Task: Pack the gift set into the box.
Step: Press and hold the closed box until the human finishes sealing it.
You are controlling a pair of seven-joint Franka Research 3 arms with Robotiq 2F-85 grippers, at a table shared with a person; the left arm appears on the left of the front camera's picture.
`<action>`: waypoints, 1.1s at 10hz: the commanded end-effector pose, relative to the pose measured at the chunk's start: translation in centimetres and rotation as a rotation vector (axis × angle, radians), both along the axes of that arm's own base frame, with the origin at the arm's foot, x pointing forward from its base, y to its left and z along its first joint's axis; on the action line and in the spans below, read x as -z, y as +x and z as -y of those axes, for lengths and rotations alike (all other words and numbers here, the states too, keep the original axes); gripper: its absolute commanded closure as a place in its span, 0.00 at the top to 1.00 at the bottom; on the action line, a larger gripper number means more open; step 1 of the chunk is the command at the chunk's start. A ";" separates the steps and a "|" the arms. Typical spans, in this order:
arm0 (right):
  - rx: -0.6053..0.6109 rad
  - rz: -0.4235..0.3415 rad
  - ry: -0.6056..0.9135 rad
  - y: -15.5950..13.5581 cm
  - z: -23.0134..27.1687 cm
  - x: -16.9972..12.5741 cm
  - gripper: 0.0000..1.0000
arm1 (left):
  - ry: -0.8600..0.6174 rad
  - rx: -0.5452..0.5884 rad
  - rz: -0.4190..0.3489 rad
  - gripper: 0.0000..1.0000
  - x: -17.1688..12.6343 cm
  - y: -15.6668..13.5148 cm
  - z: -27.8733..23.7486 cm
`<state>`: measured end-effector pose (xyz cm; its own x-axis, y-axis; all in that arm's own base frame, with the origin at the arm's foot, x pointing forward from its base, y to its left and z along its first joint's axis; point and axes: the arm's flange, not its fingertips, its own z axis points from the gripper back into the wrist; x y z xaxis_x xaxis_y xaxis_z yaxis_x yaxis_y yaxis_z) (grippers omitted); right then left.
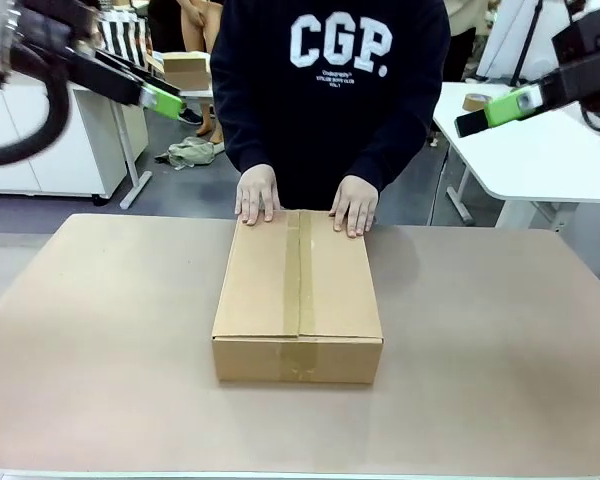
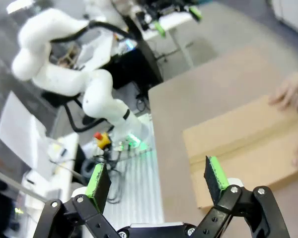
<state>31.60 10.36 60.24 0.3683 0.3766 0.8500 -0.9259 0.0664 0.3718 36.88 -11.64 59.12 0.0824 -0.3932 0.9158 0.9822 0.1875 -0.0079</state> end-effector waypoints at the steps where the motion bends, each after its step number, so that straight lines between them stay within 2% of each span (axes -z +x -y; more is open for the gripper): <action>1: 0.061 -0.137 -0.028 0.5 0.4 0.2 1.00 | 0.014 -0.046 -0.098 1.00 -0.3 1.2 -0.9; 3: 0.061 -0.137 -0.028 0.5 0.4 0.2 1.00 | 0.014 -0.046 -0.098 1.00 -0.3 1.2 -0.9; 4: 0.019 -0.033 -0.007 0.1 0.4 0.3 1.00 | 0.001 -0.015 -0.024 1.00 0.2 0.1 -0.3; 5: -0.124 0.233 -0.059 0.6 -1.9 1.1 1.00 | -0.006 0.073 0.107 1.00 2.1 0.7 1.0; 6: -0.138 0.362 -0.056 1.6 -3.8 3.1 1.00 | 0.003 0.082 0.140 1.00 4.2 1.3 2.1; 7: -0.148 0.444 -0.007 3.0 -5.1 5.7 1.00 | -0.063 0.103 0.180 1.00 5.8 1.8 2.7; 8: -0.186 0.491 -0.033 4.3 -6.4 9.1 1.00 | -0.108 0.131 0.254 1.00 8.3 2.1 3.5; 9: -0.190 0.468 0.026 5.2 -7.6 11.9 1.00 | -0.217 0.217 0.202 1.00 10.8 1.9 4.4; 10: -0.188 0.434 0.026 5.5 -8.9 14.3 1.00 | -0.103 0.228 0.239 1.00 13.5 1.6 5.1; 11: -0.207 0.387 0.069 5.4 -10.2 16.5 1.00 | -0.115 0.275 0.193 1.00 16.2 1.1 5.6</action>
<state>36.25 19.14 44.80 -0.0832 0.4129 0.9070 -0.9905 -0.1342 -0.0298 37.96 -17.08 44.84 -0.1854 -0.2776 0.9426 0.9823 -0.0268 0.1853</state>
